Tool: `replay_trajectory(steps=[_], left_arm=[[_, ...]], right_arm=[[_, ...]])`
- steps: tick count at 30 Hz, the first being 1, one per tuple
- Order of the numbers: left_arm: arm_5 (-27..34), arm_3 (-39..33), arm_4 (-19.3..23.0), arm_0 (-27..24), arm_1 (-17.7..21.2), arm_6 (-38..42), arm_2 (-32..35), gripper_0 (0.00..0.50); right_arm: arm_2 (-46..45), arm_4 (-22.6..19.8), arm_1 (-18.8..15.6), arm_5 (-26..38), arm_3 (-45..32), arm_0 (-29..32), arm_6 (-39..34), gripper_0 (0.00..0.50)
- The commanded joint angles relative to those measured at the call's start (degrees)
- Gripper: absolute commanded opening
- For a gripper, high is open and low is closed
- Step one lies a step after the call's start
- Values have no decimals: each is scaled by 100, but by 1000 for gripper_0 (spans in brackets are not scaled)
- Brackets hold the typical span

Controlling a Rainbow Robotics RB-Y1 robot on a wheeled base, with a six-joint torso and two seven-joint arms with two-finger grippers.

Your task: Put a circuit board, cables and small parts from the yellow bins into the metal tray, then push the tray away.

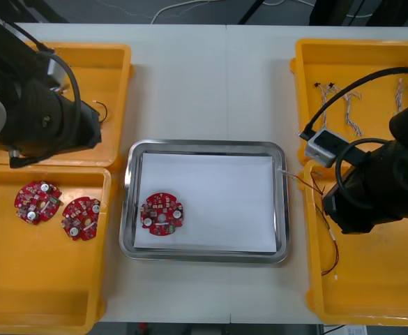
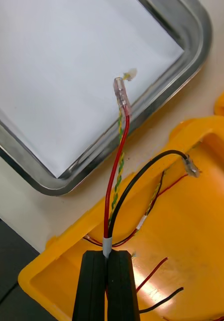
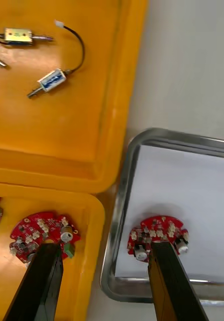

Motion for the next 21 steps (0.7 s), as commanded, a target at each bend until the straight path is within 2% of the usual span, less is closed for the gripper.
replay_trajectory(steps=[1,3,5,12,21], left_arm=[[39,462,-399,66,181,-1396,211,500],[39,690,-698,66,181,-1695,220,500],[25,884,-794,66,181,-1862,255,500],[-485,1666,-821,66,181,-2530,580,500],[-889,2378,-838,66,172,-3225,1072,500]], right_arm=[[674,184,-85,18,-188,-448,726,0],[1025,325,-76,18,-188,-615,955,0],[1280,430,-32,18,-188,-747,1113,0],[2238,755,372,-101,146,-1292,1676,0],[3328,984,953,-585,972,-1951,1772,0]])
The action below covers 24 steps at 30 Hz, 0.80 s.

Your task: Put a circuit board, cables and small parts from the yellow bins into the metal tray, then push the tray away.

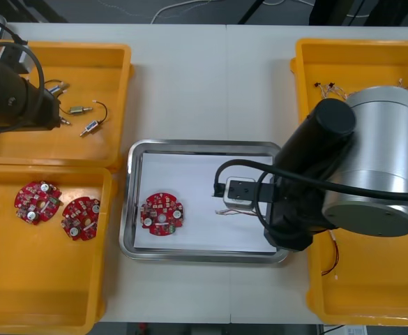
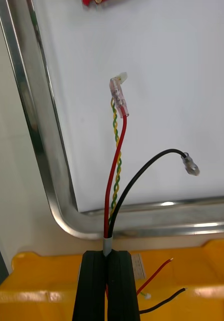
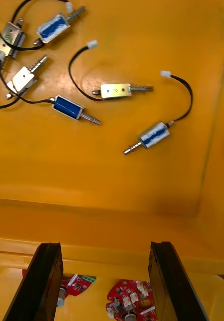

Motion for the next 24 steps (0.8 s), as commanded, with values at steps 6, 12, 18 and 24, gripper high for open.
replay_trajectory(steps=[6,12,18,24], left_arm=[[-637,604,-72,51,144,-742,474,500],[-1042,1087,-151,-133,-102,-1199,474,500],[-1042,1175,-300,-239,-322,-1252,474,500],[-1182,1245,-441,-256,-401,-1305,474,500]], right_arm=[[1228,367,507,-740,694,-717,242,0],[1579,551,551,-1065,1001,-735,356,0],[1808,613,551,-1232,1309,-735,488,0],[2063,885,568,-1390,1459,-717,514,0]])
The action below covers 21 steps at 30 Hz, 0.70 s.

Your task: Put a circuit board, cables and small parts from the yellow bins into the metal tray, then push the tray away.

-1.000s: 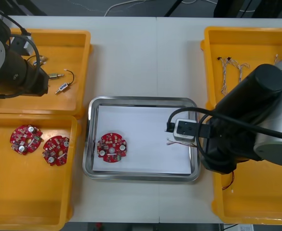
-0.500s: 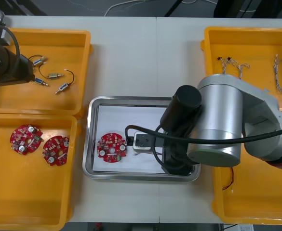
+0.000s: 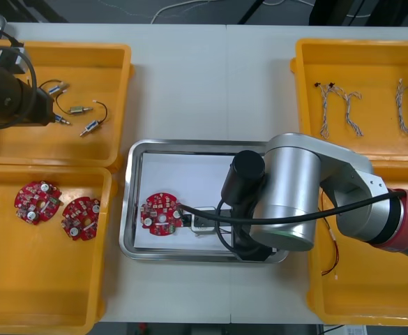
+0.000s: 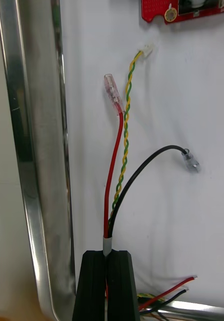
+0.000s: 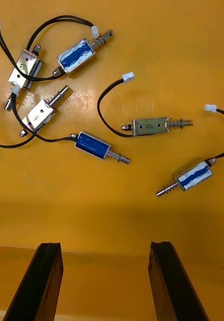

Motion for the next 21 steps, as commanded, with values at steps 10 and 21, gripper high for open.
replay_trajectory(steps=[10,21], left_arm=[[-281,118,-87,-306,-272,-584,18,500],[-316,232,-87,-359,-246,-1929,-254,500]], right_arm=[[226,99,146,-217,146,-145,118,31],[50,151,102,-173,-4,-145,100,500]])
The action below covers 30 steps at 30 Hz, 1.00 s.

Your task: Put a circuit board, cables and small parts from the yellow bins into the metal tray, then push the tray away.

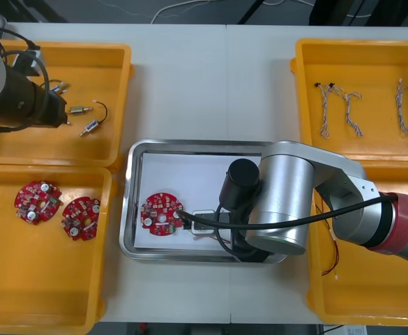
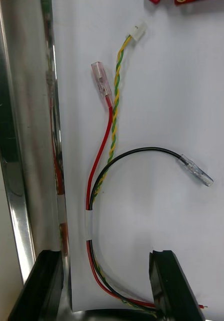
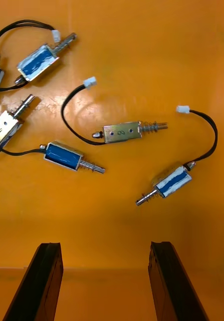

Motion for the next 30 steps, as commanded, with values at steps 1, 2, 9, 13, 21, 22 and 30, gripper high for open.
replay_trajectory(steps=[1,2,9,13,21,22,30], left_arm=[[-138,171,-42,-330,-31,-1531,-169,500],[-226,285,-42,-339,-40,-1707,-205,500],[-850,777,-51,-470,-216,-1979,-582,500],[-850,900,-95,-602,-339,-2067,-714,500],[-877,1015,-122,-725,-382,-2173,-1022,500],[-868,1015,-122,-734,-382,-2173,-1031,500],[-1316,1533,-42,-875,-497,-2463,-1171,500]], right_arm=[[-181,-9,58,30,-245,-144,100,500],[-260,-18,58,118,-315,-144,100,500],[-1104,-387,85,909,-737,-153,91,500],[-1684,-712,85,1322,-834,-144,39,500],[-2923,-1407,-135,1749,-851,-144,-410,500],[-2949,-1433,-135,1749,-851,-144,-454,500],[-3802,-1925,-618,1749,-851,14,-1763,500]])
